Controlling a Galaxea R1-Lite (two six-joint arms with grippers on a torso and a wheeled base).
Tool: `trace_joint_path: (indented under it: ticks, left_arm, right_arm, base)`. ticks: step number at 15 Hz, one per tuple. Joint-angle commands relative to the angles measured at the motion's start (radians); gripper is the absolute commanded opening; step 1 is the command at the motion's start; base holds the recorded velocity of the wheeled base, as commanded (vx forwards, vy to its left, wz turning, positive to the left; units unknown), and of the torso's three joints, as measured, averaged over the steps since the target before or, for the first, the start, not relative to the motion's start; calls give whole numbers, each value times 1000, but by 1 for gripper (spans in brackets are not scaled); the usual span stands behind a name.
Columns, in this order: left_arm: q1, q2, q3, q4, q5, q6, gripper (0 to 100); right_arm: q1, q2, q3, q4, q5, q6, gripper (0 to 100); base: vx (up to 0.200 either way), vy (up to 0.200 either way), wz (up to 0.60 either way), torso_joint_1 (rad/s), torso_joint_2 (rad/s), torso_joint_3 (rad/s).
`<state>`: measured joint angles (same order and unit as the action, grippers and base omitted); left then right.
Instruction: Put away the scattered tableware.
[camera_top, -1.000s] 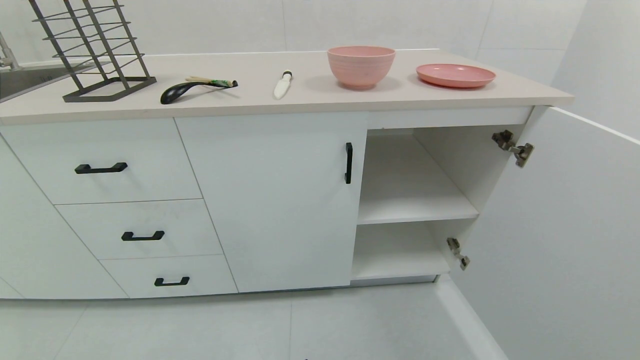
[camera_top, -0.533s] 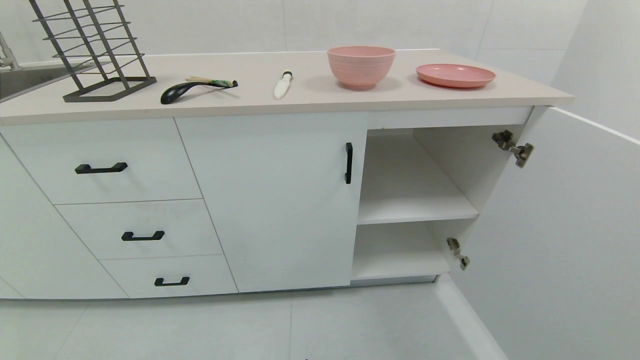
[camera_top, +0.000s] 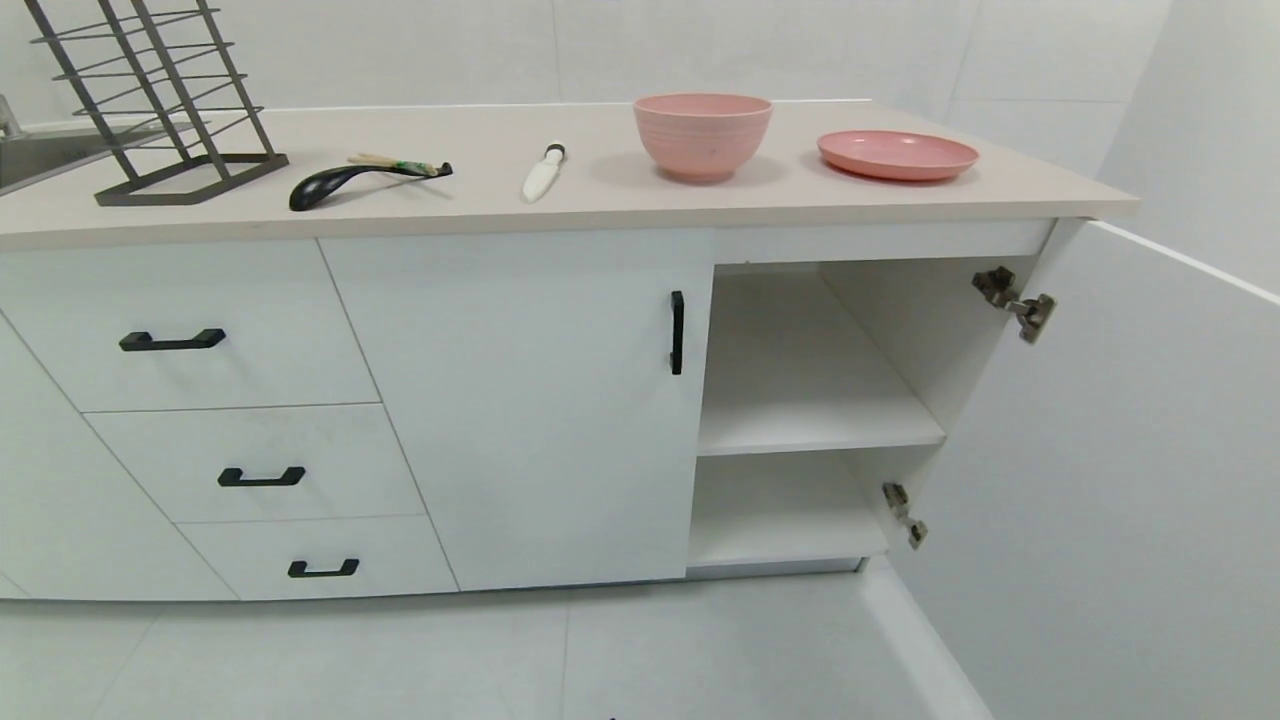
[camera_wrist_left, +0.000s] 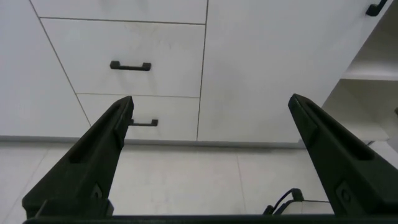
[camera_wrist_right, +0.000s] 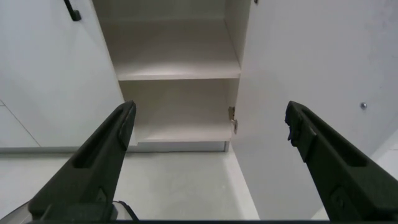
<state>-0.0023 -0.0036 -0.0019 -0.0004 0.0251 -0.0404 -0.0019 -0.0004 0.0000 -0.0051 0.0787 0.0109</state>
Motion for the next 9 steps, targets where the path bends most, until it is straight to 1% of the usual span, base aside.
trace_joint_path:
  ticks: [1,6,8,9]
  left_arm:
    - [2,4,-1,0,-1,1,100]
    - [2,4,0,-1,-1,4,100]
    - [2,4,0,0,-7,36,100]
    - [2,4,0,0,-10,43,100]
  right_arm:
    - [2,0,0,1,0,0,100]
    - [2,0,0,1,0,0,100]
    - [2,0,0,1,0,-2,100]
    - [2,0,0,1,0,-2,100]
  base:
    - [0,0,0,0,0,0]
    - [200,0,0,3,3,4]
    - [200,0,0,0,5,0]
    - [200,0,0,7,7,7]
